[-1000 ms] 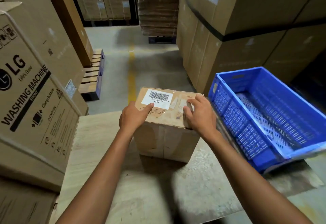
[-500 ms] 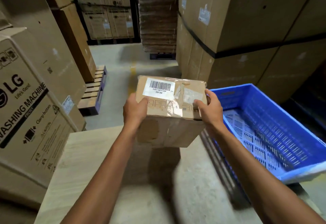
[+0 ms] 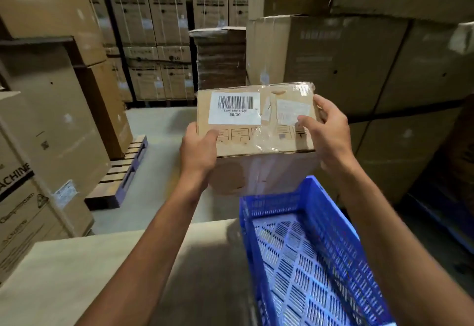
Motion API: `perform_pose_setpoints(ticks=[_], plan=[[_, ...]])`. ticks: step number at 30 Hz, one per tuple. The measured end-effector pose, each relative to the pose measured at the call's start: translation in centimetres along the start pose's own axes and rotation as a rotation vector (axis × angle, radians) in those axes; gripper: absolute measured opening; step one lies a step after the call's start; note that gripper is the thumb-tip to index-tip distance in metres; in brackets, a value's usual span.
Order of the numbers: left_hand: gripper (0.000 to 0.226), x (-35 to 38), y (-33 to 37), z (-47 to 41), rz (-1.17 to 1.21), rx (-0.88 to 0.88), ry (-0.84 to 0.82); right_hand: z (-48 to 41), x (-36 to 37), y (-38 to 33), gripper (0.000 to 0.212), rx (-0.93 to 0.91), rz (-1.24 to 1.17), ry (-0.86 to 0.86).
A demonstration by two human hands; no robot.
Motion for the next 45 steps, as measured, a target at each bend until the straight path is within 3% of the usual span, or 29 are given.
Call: perform_pose_setpoints(ticks=[2, 6, 11, 19, 23, 26, 33, 36, 38, 40, 43, 45], plan=[[0.053, 3.0, 0.5, 0.6, 0.034, 0.006, 0.003, -1.5, -2.8, 0.4, 0.047, -0.009, 0.006, 0.030], [0.023, 8.8, -0.4, 1.7, 0.080, -0.006, -0.044, -4.2, -7.5, 2.2, 0.057, 0.005, 0.074, 0.057], [0.044, 13.6, -4.8, 2.0, 0.004, -0.080, -0.089, -6.6, -10.0, 7.6, 0.060, 0.124, 0.137, 0.036], [0.037, 16.8, -13.2, 2.8, -0.203, -0.245, -0.156, -6.8, -9.7, 18.8, 0.061, 0.329, 0.162, -0.083], [0.020, 16.7, -17.8, 5.0, -0.179, -0.328, -0.192, -5.4, -9.0, 23.1, 0.061, 0.436, 0.131, -0.134], [0.024, 16.5, -19.6, 6.4, -0.134, -0.332, -0.221, -4.7, -8.4, 25.1, 0.061, 0.459, 0.148, -0.152], [0.027, 16.5, -19.9, 4.7, -0.094, -0.286, -0.242, -7.0, -7.7, 25.8, 0.045, 0.371, 0.159, -0.080], [0.040, 16.5, -19.2, 4.6, -0.197, -0.231, -0.300, -7.5, -7.0, 25.7, 0.039, 0.310, 0.422, -0.161], [0.045, 16.7, -18.3, 5.0, -0.335, -0.106, -0.375, -7.3, -6.1, 25.6, 0.033, 0.205, 0.753, -0.218], [0.055, 17.1, -18.4, 5.3, -0.564, 0.065, -0.440, -6.6, -5.0, 25.0, 0.029, 0.083, 0.909, -0.211], [0.055, 17.9, -18.1, 5.9, -0.837, 0.237, -0.480, -5.3, -3.3, 24.3, 0.033, -0.079, 0.886, -0.151], [0.056, 18.3, -18.1, 5.8, -0.947, 0.270, -0.536, -4.4, -2.3, 24.3, 0.039, -0.160, 0.871, -0.235]])
Point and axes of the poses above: each hand's wrist, its own z-axis away from the middle knuckle, its own x-axis out of the palm, y = z × x, the point moved 3 cm from there along -z, towards the middle knuckle, and after that the axes turned 4 degrees about x, right-handed, at the moved point
